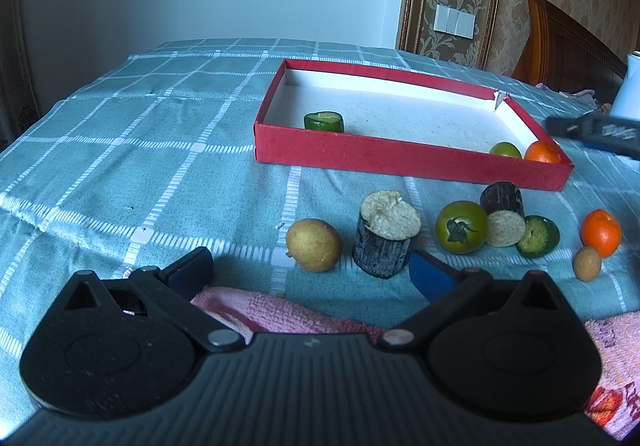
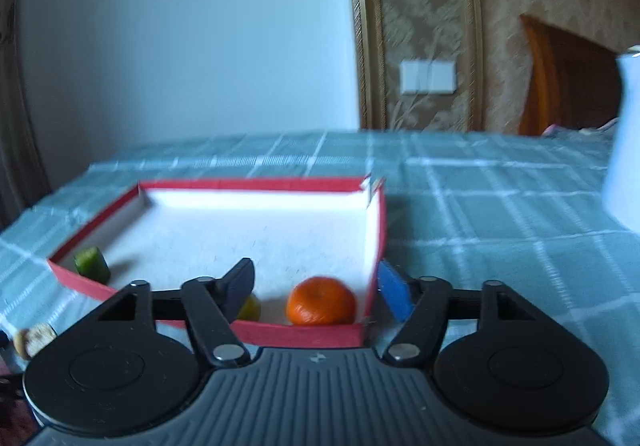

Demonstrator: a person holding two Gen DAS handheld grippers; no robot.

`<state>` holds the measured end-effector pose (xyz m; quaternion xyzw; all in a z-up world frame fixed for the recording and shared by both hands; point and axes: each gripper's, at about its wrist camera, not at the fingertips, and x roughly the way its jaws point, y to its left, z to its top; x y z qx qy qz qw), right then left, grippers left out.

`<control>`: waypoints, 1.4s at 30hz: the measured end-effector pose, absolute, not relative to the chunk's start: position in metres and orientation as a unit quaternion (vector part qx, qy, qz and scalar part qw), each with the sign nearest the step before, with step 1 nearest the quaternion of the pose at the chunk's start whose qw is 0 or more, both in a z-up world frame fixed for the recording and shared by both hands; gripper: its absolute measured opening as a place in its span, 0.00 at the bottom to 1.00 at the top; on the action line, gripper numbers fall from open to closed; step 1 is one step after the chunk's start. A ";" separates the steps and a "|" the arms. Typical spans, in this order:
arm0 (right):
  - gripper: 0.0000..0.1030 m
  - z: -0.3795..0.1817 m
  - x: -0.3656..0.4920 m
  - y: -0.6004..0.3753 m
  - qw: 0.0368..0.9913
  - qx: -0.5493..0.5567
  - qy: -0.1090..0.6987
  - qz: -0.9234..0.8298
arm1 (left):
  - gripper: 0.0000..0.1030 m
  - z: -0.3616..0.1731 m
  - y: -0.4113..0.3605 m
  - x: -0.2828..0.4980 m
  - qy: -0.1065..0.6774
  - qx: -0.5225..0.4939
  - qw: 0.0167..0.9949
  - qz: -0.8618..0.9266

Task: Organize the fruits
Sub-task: 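Carry the mandarin into the red tray and open the right gripper, then grasp the brown pear with the left gripper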

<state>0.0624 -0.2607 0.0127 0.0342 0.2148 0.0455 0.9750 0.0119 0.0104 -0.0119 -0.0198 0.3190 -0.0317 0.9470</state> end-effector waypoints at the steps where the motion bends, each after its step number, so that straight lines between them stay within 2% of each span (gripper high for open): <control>1: 0.73 0.017 0.054 -0.266 0.977 0.042 0.207 0.042 | 1.00 -0.012 0.011 0.012 0.319 -0.020 0.947 -0.032; 5: 0.80 0.020 0.021 -0.294 0.979 0.070 0.192 0.000 | 1.00 -0.012 0.012 0.012 0.318 -0.023 0.947 -0.033; 9: 0.88 0.010 0.009 -0.323 0.971 0.073 0.215 -0.075 | 1.00 -0.012 0.012 0.012 0.318 -0.024 0.947 -0.033; 16: 0.88 -0.019 0.021 -0.354 0.945 0.116 0.283 -0.115 | 1.00 -0.012 0.009 0.012 0.322 -0.013 0.946 -0.030; 23: 0.89 -0.024 0.016 -0.359 0.942 0.133 0.286 -0.117 | 1.00 -0.012 0.010 0.010 0.317 -0.015 0.948 -0.025; 31: 0.90 -0.024 0.014 -0.365 0.942 0.155 0.277 -0.106 | 1.00 -0.001 0.001 -0.022 0.215 0.015 0.976 -0.014; 37: 0.91 -0.024 0.012 -0.369 0.942 0.173 0.269 -0.099 | 1.00 0.001 -0.025 -0.036 0.171 0.117 0.978 0.001; 40: 0.92 -0.024 0.012 -0.370 0.942 0.175 0.268 -0.097 | 1.00 0.004 -0.027 -0.042 0.162 0.124 0.979 -0.022; 42: 0.92 -0.024 0.012 -0.371 0.942 0.177 0.267 -0.096 | 0.95 0.007 -0.027 -0.040 0.172 0.123 0.977 -0.028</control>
